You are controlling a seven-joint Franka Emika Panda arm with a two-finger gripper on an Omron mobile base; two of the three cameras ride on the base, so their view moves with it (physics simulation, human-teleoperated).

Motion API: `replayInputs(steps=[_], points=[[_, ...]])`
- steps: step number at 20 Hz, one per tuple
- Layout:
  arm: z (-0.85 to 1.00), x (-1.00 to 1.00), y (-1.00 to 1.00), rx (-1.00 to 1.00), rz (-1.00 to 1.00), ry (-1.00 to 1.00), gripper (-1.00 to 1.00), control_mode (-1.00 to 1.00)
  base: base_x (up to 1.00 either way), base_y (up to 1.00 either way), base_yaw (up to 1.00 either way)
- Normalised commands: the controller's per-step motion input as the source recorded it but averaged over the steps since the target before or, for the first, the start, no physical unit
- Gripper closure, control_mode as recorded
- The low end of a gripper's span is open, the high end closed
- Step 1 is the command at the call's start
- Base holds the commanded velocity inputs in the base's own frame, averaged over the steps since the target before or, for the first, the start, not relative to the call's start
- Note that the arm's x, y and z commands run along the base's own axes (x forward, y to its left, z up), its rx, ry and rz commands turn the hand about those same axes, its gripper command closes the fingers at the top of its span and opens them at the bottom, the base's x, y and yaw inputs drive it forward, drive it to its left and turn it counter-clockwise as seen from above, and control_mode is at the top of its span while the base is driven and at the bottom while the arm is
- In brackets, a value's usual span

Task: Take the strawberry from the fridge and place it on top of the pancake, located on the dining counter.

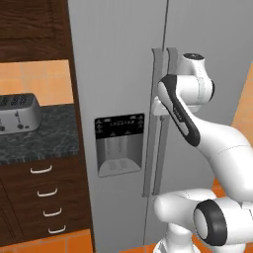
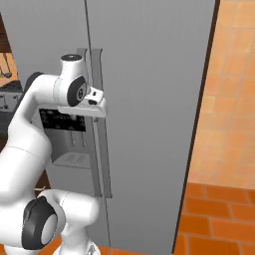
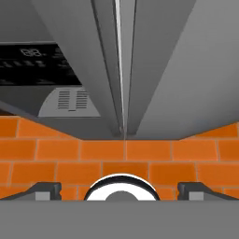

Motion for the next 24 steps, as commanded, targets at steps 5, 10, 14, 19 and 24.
replayInputs(steps=[5, 10, 14, 19, 24], points=[[0.0, 0.0, 0.0, 0.0, 0.0, 0.0, -1.0, 1.0, -0.61, 0.0, 0.0], [0.0, 0.0, 0.0, 0.0, 0.0, 0.0, -1.0, 1.0, -0.54, 0.0, 0.0], [0.0, 0.0, 0.0, 0.0, 0.0, 0.0, -1.0, 1.0, -0.29, 0.0, 0.0], [0.0, 0.0, 0.0, 0.0, 0.0, 0.0, -1.0, -1.0, -0.15, 0.0, 0.0], [-0.32, 0.59, -0.01, 0.0, 0.03, -0.22, -1.0, -1.0, 0.0, 0.0, 0.0]])
